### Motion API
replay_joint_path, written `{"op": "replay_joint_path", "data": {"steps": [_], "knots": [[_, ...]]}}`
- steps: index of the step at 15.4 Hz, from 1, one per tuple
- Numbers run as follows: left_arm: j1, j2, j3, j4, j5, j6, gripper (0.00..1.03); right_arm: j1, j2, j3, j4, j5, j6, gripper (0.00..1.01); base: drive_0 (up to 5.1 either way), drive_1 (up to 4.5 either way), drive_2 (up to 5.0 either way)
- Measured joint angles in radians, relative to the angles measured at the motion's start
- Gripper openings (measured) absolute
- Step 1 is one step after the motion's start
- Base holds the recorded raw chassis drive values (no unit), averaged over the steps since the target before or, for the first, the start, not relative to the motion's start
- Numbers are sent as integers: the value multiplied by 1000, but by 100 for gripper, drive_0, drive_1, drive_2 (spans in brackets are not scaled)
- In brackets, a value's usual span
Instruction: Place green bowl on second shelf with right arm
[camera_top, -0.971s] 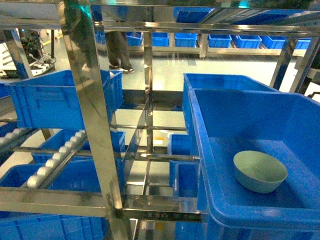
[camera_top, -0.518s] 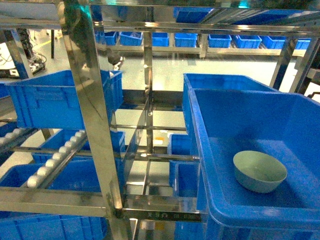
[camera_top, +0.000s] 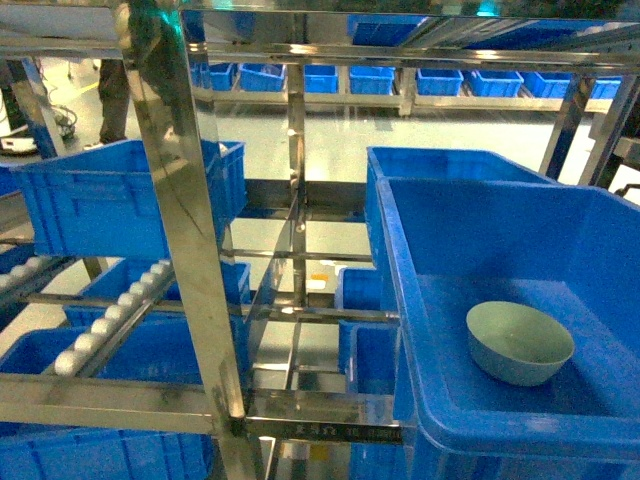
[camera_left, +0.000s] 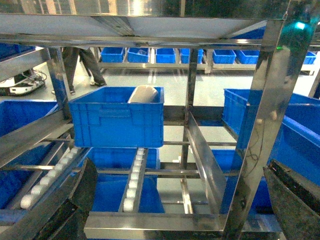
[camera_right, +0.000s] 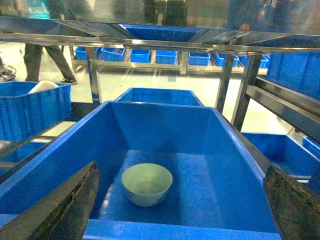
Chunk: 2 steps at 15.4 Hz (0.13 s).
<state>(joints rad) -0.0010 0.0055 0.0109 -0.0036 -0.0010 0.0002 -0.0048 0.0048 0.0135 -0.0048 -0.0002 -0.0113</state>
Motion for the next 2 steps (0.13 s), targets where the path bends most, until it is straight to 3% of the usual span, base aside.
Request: {"op": "replay_joint_path", "data": {"steps": [2], "knots": [[0,0,0,0,0,0,98,0,0,0,0,0,0,98,0,0,0]]}}
